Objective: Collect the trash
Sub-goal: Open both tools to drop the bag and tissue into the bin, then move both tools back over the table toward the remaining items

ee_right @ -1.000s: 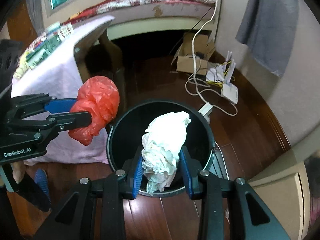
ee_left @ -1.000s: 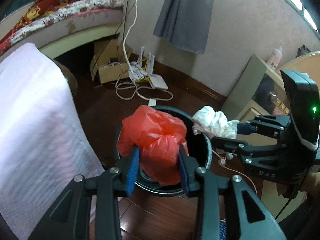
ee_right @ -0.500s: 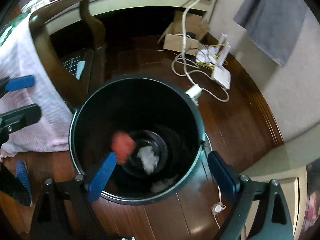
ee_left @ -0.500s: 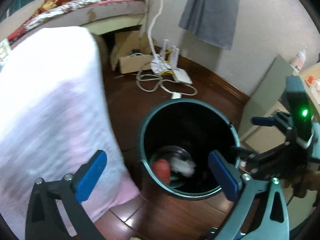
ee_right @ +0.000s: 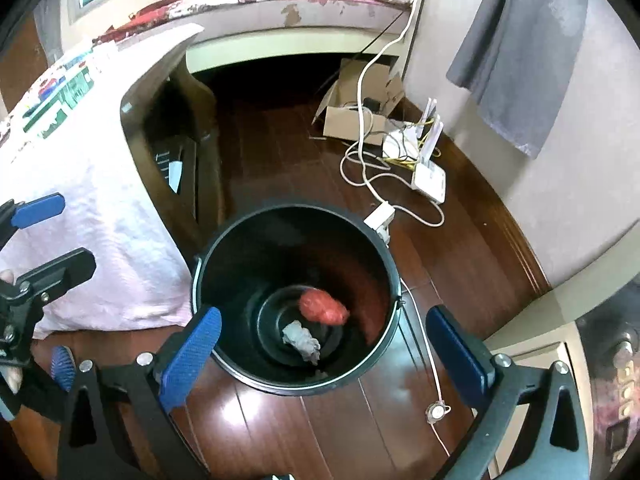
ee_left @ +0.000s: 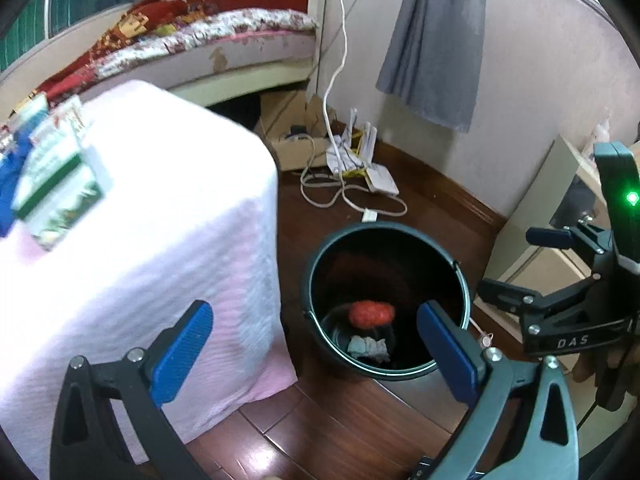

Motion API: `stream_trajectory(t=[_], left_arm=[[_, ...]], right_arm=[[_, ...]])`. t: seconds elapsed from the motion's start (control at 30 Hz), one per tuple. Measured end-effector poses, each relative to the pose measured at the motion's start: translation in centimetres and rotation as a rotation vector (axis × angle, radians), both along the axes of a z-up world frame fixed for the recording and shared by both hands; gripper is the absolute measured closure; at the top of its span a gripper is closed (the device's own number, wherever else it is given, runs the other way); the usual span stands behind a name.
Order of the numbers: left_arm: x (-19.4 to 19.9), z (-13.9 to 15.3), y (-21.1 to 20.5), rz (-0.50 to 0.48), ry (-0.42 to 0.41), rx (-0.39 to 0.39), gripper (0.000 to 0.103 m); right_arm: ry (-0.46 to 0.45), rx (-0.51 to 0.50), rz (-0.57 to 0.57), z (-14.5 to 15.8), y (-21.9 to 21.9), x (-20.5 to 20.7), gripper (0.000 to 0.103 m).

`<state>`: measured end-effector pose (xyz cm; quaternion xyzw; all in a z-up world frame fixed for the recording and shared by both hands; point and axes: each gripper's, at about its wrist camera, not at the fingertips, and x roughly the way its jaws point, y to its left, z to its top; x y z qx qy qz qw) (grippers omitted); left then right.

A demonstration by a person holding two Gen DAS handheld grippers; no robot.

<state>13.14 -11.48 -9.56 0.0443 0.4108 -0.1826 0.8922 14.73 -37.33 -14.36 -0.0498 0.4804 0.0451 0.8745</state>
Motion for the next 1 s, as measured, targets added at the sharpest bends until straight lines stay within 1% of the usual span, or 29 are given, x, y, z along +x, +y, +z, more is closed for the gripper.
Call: stream_trajectory(t=[0.17, 0.4, 0.5, 0.67, 0.8, 1.0], left_arm=[[-0.9, 2.0, 0.9, 0.009, -0.032, 0.005, 0.001], [-1.9, 4.2, 2.5, 0.023, -0.087, 0.010, 0.001], [-2.5, 4.7, 3.3, 0.032, -0.110, 0.022, 0.001], [-2.6, 6.1, 6.2, 0.091, -0.152, 0.033, 0.001], [-2.3, 6.6, 9.2, 0.163, -0.172, 0.037, 0.001], [-2.3, 7.2, 14.4, 0.263, -0.201, 0.044, 0.001]], right_arm=[[-0.047, -0.006, 0.015, 2.9, 1.9, -1.4, 0.000], [-0.117, -0.023, 0.037, 5.1, 3.9, -3.1, 0.000], [-0.128, -0.001, 0.053, 5.5, 5.1, -2.9, 0.000], [-0.163, 0.031, 0.106, 6.8, 8.2, -2.0, 0.000], [-0.191, 0.053, 0.156, 7.9, 11.2, -1.0, 0.000], [-0.228, 0.130, 0.237, 9.5, 16.5, 0.5, 0.000]])
